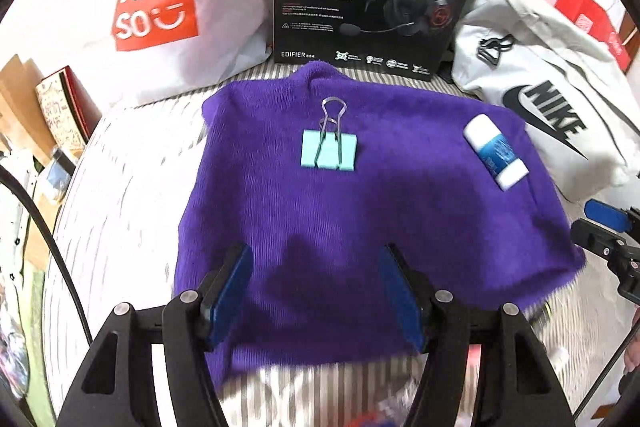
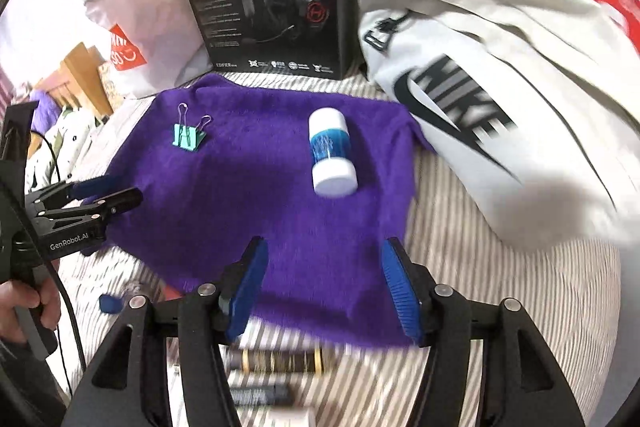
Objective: Organize rigid objects
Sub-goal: 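Grasp the blue-capped pink vial with the left tool while the right tool grasps the white pill jar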
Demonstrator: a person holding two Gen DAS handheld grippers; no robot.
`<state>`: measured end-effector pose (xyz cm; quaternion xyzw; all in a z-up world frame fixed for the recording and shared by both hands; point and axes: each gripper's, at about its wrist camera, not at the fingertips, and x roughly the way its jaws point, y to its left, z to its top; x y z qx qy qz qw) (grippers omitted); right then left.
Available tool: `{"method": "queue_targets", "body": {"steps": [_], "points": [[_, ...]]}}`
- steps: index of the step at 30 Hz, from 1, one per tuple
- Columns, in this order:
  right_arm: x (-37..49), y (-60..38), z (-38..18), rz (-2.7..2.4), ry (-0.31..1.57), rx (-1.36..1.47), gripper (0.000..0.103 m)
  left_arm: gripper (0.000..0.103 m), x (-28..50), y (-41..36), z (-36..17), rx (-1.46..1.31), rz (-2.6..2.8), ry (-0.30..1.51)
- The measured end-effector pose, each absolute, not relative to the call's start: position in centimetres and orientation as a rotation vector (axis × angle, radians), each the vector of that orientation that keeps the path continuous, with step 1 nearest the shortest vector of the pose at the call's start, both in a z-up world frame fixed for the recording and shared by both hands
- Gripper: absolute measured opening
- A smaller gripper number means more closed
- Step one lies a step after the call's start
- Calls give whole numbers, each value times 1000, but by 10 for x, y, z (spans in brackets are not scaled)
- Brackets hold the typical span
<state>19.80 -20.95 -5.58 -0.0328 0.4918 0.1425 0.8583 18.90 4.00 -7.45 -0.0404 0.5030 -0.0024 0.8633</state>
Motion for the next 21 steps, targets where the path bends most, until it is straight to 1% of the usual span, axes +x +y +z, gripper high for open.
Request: {"method": "queue_targets", "body": {"steps": [2, 15, 21], "points": [[183, -219, -55, 284, 1035, -48, 64, 64, 173, 43, -70, -97, -5, 1047], [96, -234, -70, 233, 1064, 10, 64, 64, 81, 8, -74, -123, -21, 1075], [79, -231, -70, 258, 1058, 1, 64, 64, 70, 1, -80, -80, -27, 1076]]}}
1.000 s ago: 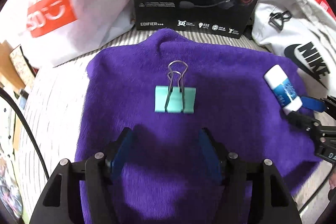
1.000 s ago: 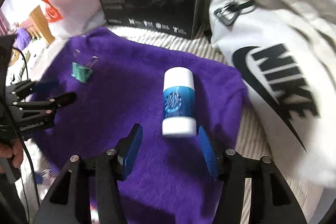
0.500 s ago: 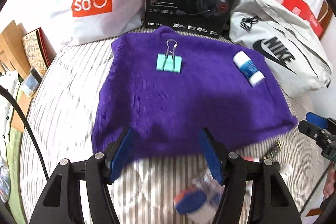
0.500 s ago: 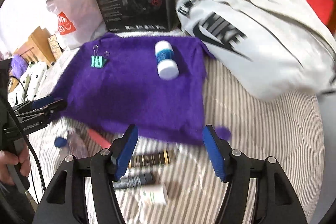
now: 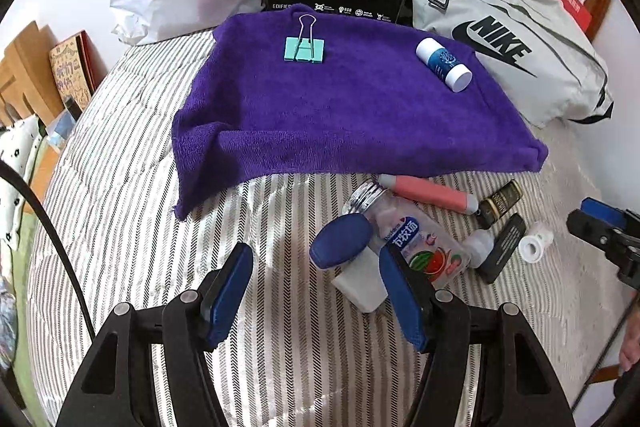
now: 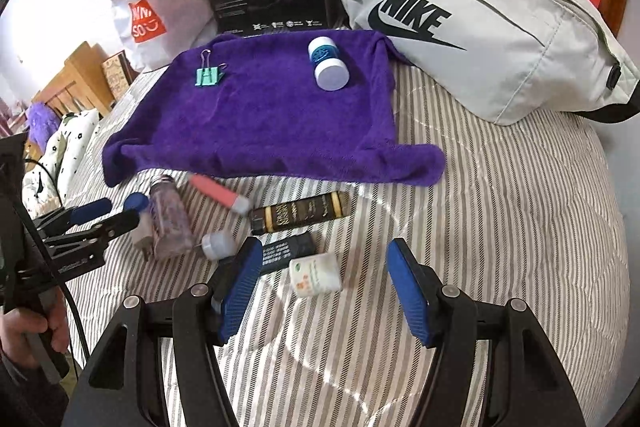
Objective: Organize rigid objects
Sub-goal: 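Grasp the blue-capped pink vial with the left tool while the right tool grasps the white pill jar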
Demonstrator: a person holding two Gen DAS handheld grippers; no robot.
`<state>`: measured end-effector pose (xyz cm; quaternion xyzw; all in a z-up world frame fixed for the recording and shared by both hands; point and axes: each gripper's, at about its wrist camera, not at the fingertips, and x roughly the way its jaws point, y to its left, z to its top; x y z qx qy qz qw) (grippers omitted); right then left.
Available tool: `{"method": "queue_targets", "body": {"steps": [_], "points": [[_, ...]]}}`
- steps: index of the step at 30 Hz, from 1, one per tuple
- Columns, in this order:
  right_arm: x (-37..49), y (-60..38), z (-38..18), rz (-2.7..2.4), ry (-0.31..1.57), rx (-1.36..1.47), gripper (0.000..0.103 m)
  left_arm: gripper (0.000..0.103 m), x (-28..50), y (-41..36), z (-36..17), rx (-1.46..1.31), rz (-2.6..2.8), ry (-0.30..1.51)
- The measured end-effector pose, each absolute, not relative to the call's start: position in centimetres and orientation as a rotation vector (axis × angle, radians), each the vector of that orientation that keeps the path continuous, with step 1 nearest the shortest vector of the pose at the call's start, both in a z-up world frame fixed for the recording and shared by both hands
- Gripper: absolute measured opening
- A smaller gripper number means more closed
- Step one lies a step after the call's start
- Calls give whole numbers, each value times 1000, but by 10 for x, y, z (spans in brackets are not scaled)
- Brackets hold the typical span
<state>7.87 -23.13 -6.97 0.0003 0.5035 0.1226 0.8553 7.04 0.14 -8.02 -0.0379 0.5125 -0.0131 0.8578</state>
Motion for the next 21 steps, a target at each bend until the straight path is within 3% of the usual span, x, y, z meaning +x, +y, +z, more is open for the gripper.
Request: {"method": "queue_targets", "body": {"steps": [8, 13, 21], "points": [[73, -229, -72, 274, 1067, -12, 64, 63, 89, 7, -90, -93, -23, 1060], [74, -228, -75, 275, 1078, -13, 65, 43, 93, 9, -94, -105, -55, 1073], [79, -231, -79, 268, 1086, -18, 65, 35, 88, 12, -99, -85, -65, 1064]]}}
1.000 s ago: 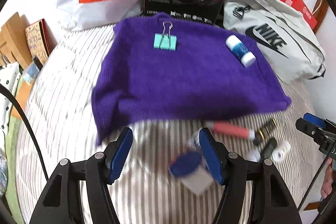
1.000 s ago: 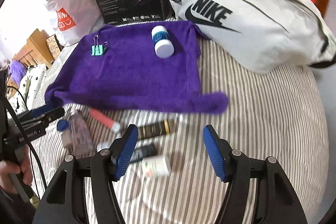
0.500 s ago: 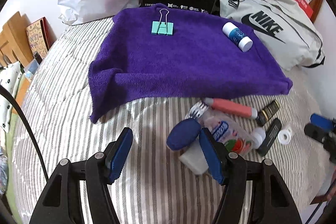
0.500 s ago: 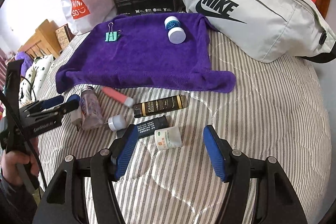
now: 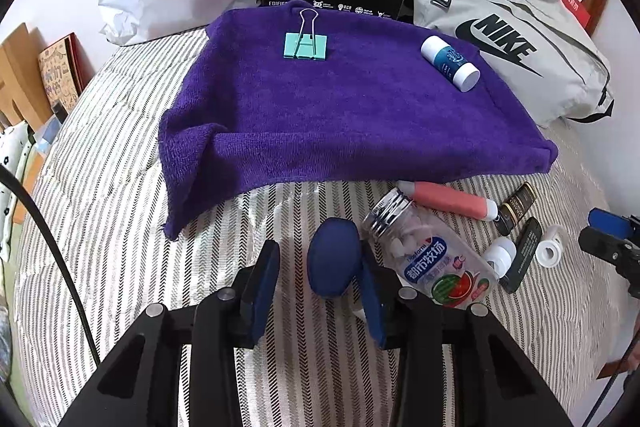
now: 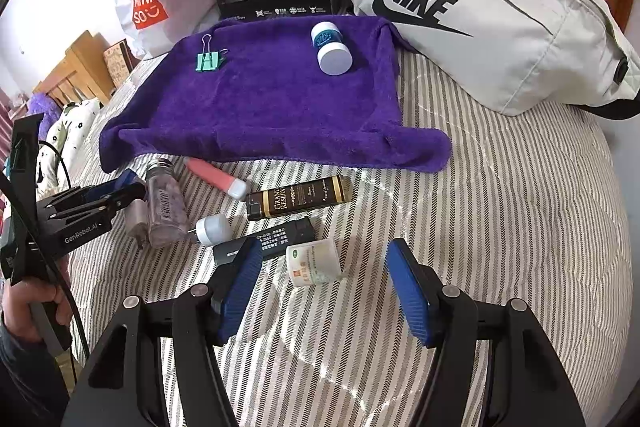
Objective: Organize rigid objects
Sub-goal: 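Grasp the blue-capped pink vial with the left tool while the right tool grasps the white pill jar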
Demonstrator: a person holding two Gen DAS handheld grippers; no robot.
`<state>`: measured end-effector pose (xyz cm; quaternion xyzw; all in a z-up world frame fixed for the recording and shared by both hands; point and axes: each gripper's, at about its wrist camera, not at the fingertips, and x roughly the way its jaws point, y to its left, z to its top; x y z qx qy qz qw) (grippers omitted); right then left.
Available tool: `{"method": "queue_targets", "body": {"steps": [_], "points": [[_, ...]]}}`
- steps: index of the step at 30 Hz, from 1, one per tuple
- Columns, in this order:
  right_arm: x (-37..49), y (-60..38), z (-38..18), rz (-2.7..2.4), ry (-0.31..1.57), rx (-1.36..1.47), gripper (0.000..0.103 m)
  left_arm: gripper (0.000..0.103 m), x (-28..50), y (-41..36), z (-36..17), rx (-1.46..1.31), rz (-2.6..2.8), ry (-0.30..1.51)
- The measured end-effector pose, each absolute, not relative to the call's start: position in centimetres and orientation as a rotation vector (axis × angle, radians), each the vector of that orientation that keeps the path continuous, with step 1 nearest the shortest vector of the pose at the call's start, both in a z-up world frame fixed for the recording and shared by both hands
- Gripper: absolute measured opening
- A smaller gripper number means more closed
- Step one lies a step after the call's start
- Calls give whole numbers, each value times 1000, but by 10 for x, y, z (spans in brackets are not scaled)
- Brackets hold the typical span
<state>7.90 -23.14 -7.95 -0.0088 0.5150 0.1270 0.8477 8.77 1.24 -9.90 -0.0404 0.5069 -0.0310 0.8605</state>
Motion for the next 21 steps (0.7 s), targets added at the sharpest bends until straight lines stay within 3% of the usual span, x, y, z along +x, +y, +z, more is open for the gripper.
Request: {"method": "queue_targets", "body": {"steps": [3, 21], "points": [[80, -234, -83, 263, 1096, -20, 65, 22, 92, 8, -99, -72, -90, 1064], [73, -234, -120, 314, 1095, 0, 64, 21, 92, -3, -105, -18, -77, 1046]]}}
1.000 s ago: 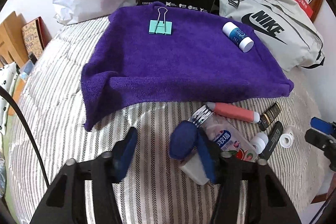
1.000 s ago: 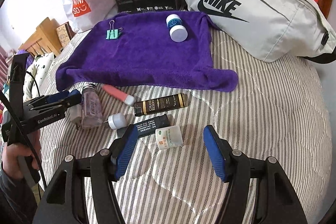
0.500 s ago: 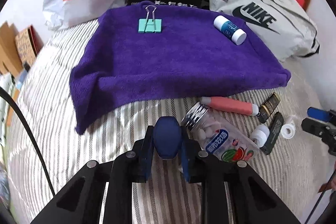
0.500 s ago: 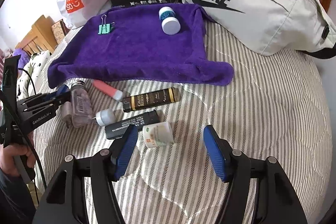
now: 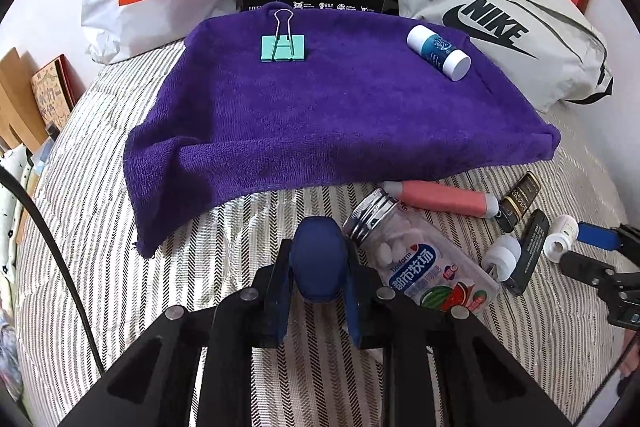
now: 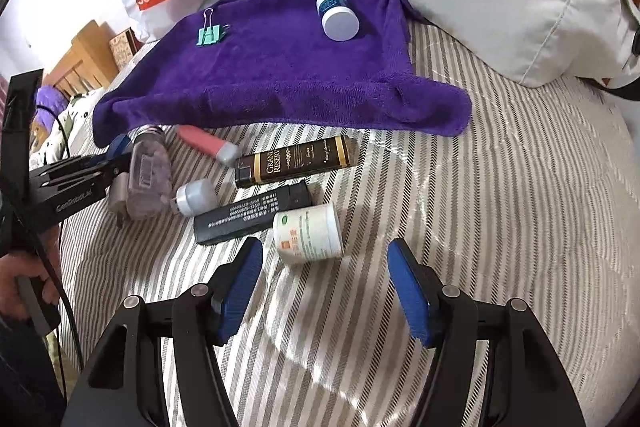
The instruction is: Organize rigid objects
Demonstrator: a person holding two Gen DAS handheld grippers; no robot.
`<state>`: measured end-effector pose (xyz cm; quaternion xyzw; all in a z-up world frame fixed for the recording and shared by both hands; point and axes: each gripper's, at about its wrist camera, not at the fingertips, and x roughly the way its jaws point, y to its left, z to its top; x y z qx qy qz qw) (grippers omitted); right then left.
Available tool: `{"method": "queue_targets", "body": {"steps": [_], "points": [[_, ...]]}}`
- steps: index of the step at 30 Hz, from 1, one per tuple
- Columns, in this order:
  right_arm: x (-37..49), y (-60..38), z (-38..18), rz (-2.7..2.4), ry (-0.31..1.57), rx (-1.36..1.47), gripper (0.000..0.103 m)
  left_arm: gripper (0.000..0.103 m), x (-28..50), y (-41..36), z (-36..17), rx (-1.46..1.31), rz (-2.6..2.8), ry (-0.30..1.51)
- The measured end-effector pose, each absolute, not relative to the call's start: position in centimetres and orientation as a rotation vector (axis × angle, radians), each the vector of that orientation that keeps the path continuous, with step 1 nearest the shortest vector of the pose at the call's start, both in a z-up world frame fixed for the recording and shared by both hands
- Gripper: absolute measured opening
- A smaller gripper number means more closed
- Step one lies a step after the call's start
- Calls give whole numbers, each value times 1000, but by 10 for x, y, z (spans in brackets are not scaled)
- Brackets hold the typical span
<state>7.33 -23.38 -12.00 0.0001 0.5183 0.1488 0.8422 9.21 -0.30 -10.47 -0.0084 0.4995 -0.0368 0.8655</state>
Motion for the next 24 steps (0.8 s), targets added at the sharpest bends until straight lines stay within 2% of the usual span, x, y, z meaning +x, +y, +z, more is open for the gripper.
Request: {"method": "queue_targets", "body": {"steps": [3, 4, 6, 7, 18, 24], "points": [[79, -232, -126, 302, 1094, -1, 62, 21, 92, 0, -105, -33, -84, 1045], [80, -232, -126, 298, 1080, -6, 58, 21, 92, 0, -105, -34, -85, 1045], [82, -230, -126, 285, 1060, -26, 47, 21, 92, 0, -105, -33, -83, 1047], [83, -231, -126, 283, 1057, -28, 34, 21, 92, 0, -105, -34, -82, 1046], [84, -237, -126, 281, 1080, -52, 34, 21, 92, 8, -105, -38, -61, 1039], [78, -233, -128, 281, 1023, -95, 34, 21, 91, 9, -106, -37, -66, 1024]]}}
